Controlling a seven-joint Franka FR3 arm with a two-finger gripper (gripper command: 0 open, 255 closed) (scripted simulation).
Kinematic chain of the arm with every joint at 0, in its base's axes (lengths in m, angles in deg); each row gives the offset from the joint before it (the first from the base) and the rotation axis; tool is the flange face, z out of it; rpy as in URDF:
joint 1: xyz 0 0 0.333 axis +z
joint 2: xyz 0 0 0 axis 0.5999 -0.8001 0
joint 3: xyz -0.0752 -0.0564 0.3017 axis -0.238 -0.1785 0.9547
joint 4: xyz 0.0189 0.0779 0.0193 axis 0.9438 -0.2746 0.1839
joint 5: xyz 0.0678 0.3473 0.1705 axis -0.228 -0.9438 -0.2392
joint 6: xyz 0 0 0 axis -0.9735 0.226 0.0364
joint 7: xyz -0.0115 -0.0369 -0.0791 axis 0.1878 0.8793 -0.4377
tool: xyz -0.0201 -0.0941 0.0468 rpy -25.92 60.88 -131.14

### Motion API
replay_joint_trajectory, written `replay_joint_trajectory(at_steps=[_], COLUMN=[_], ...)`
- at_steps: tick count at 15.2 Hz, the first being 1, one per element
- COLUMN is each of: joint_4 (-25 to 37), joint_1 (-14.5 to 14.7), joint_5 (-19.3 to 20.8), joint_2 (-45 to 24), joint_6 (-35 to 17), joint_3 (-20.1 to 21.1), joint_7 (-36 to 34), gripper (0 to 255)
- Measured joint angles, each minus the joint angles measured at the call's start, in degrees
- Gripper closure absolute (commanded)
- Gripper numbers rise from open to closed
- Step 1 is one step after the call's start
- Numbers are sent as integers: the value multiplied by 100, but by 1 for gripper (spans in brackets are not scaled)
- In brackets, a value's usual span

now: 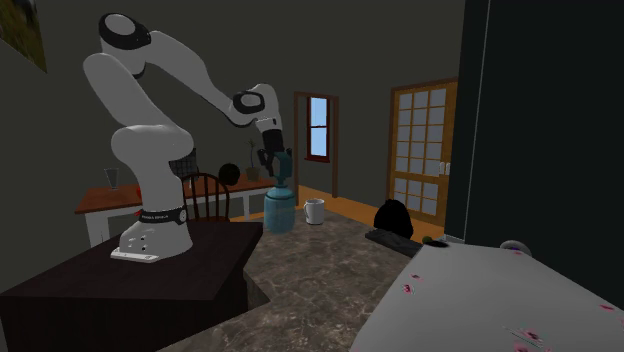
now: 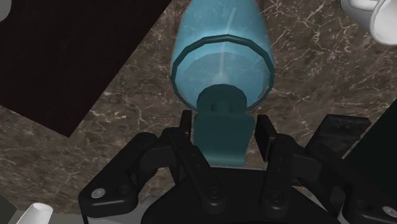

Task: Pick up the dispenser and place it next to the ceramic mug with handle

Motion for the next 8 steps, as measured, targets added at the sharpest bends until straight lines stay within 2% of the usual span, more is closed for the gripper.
replay_joint_trajectory(at_steps=[4,8], joint_4=[-151,-188], joint_1=[-134,-179], joint_5=[41,62], joint_2=[-251,-311], joint_6=[-398,-507], joint_3=[250,299], joint_7=[-158,-184], gripper=[255,255])
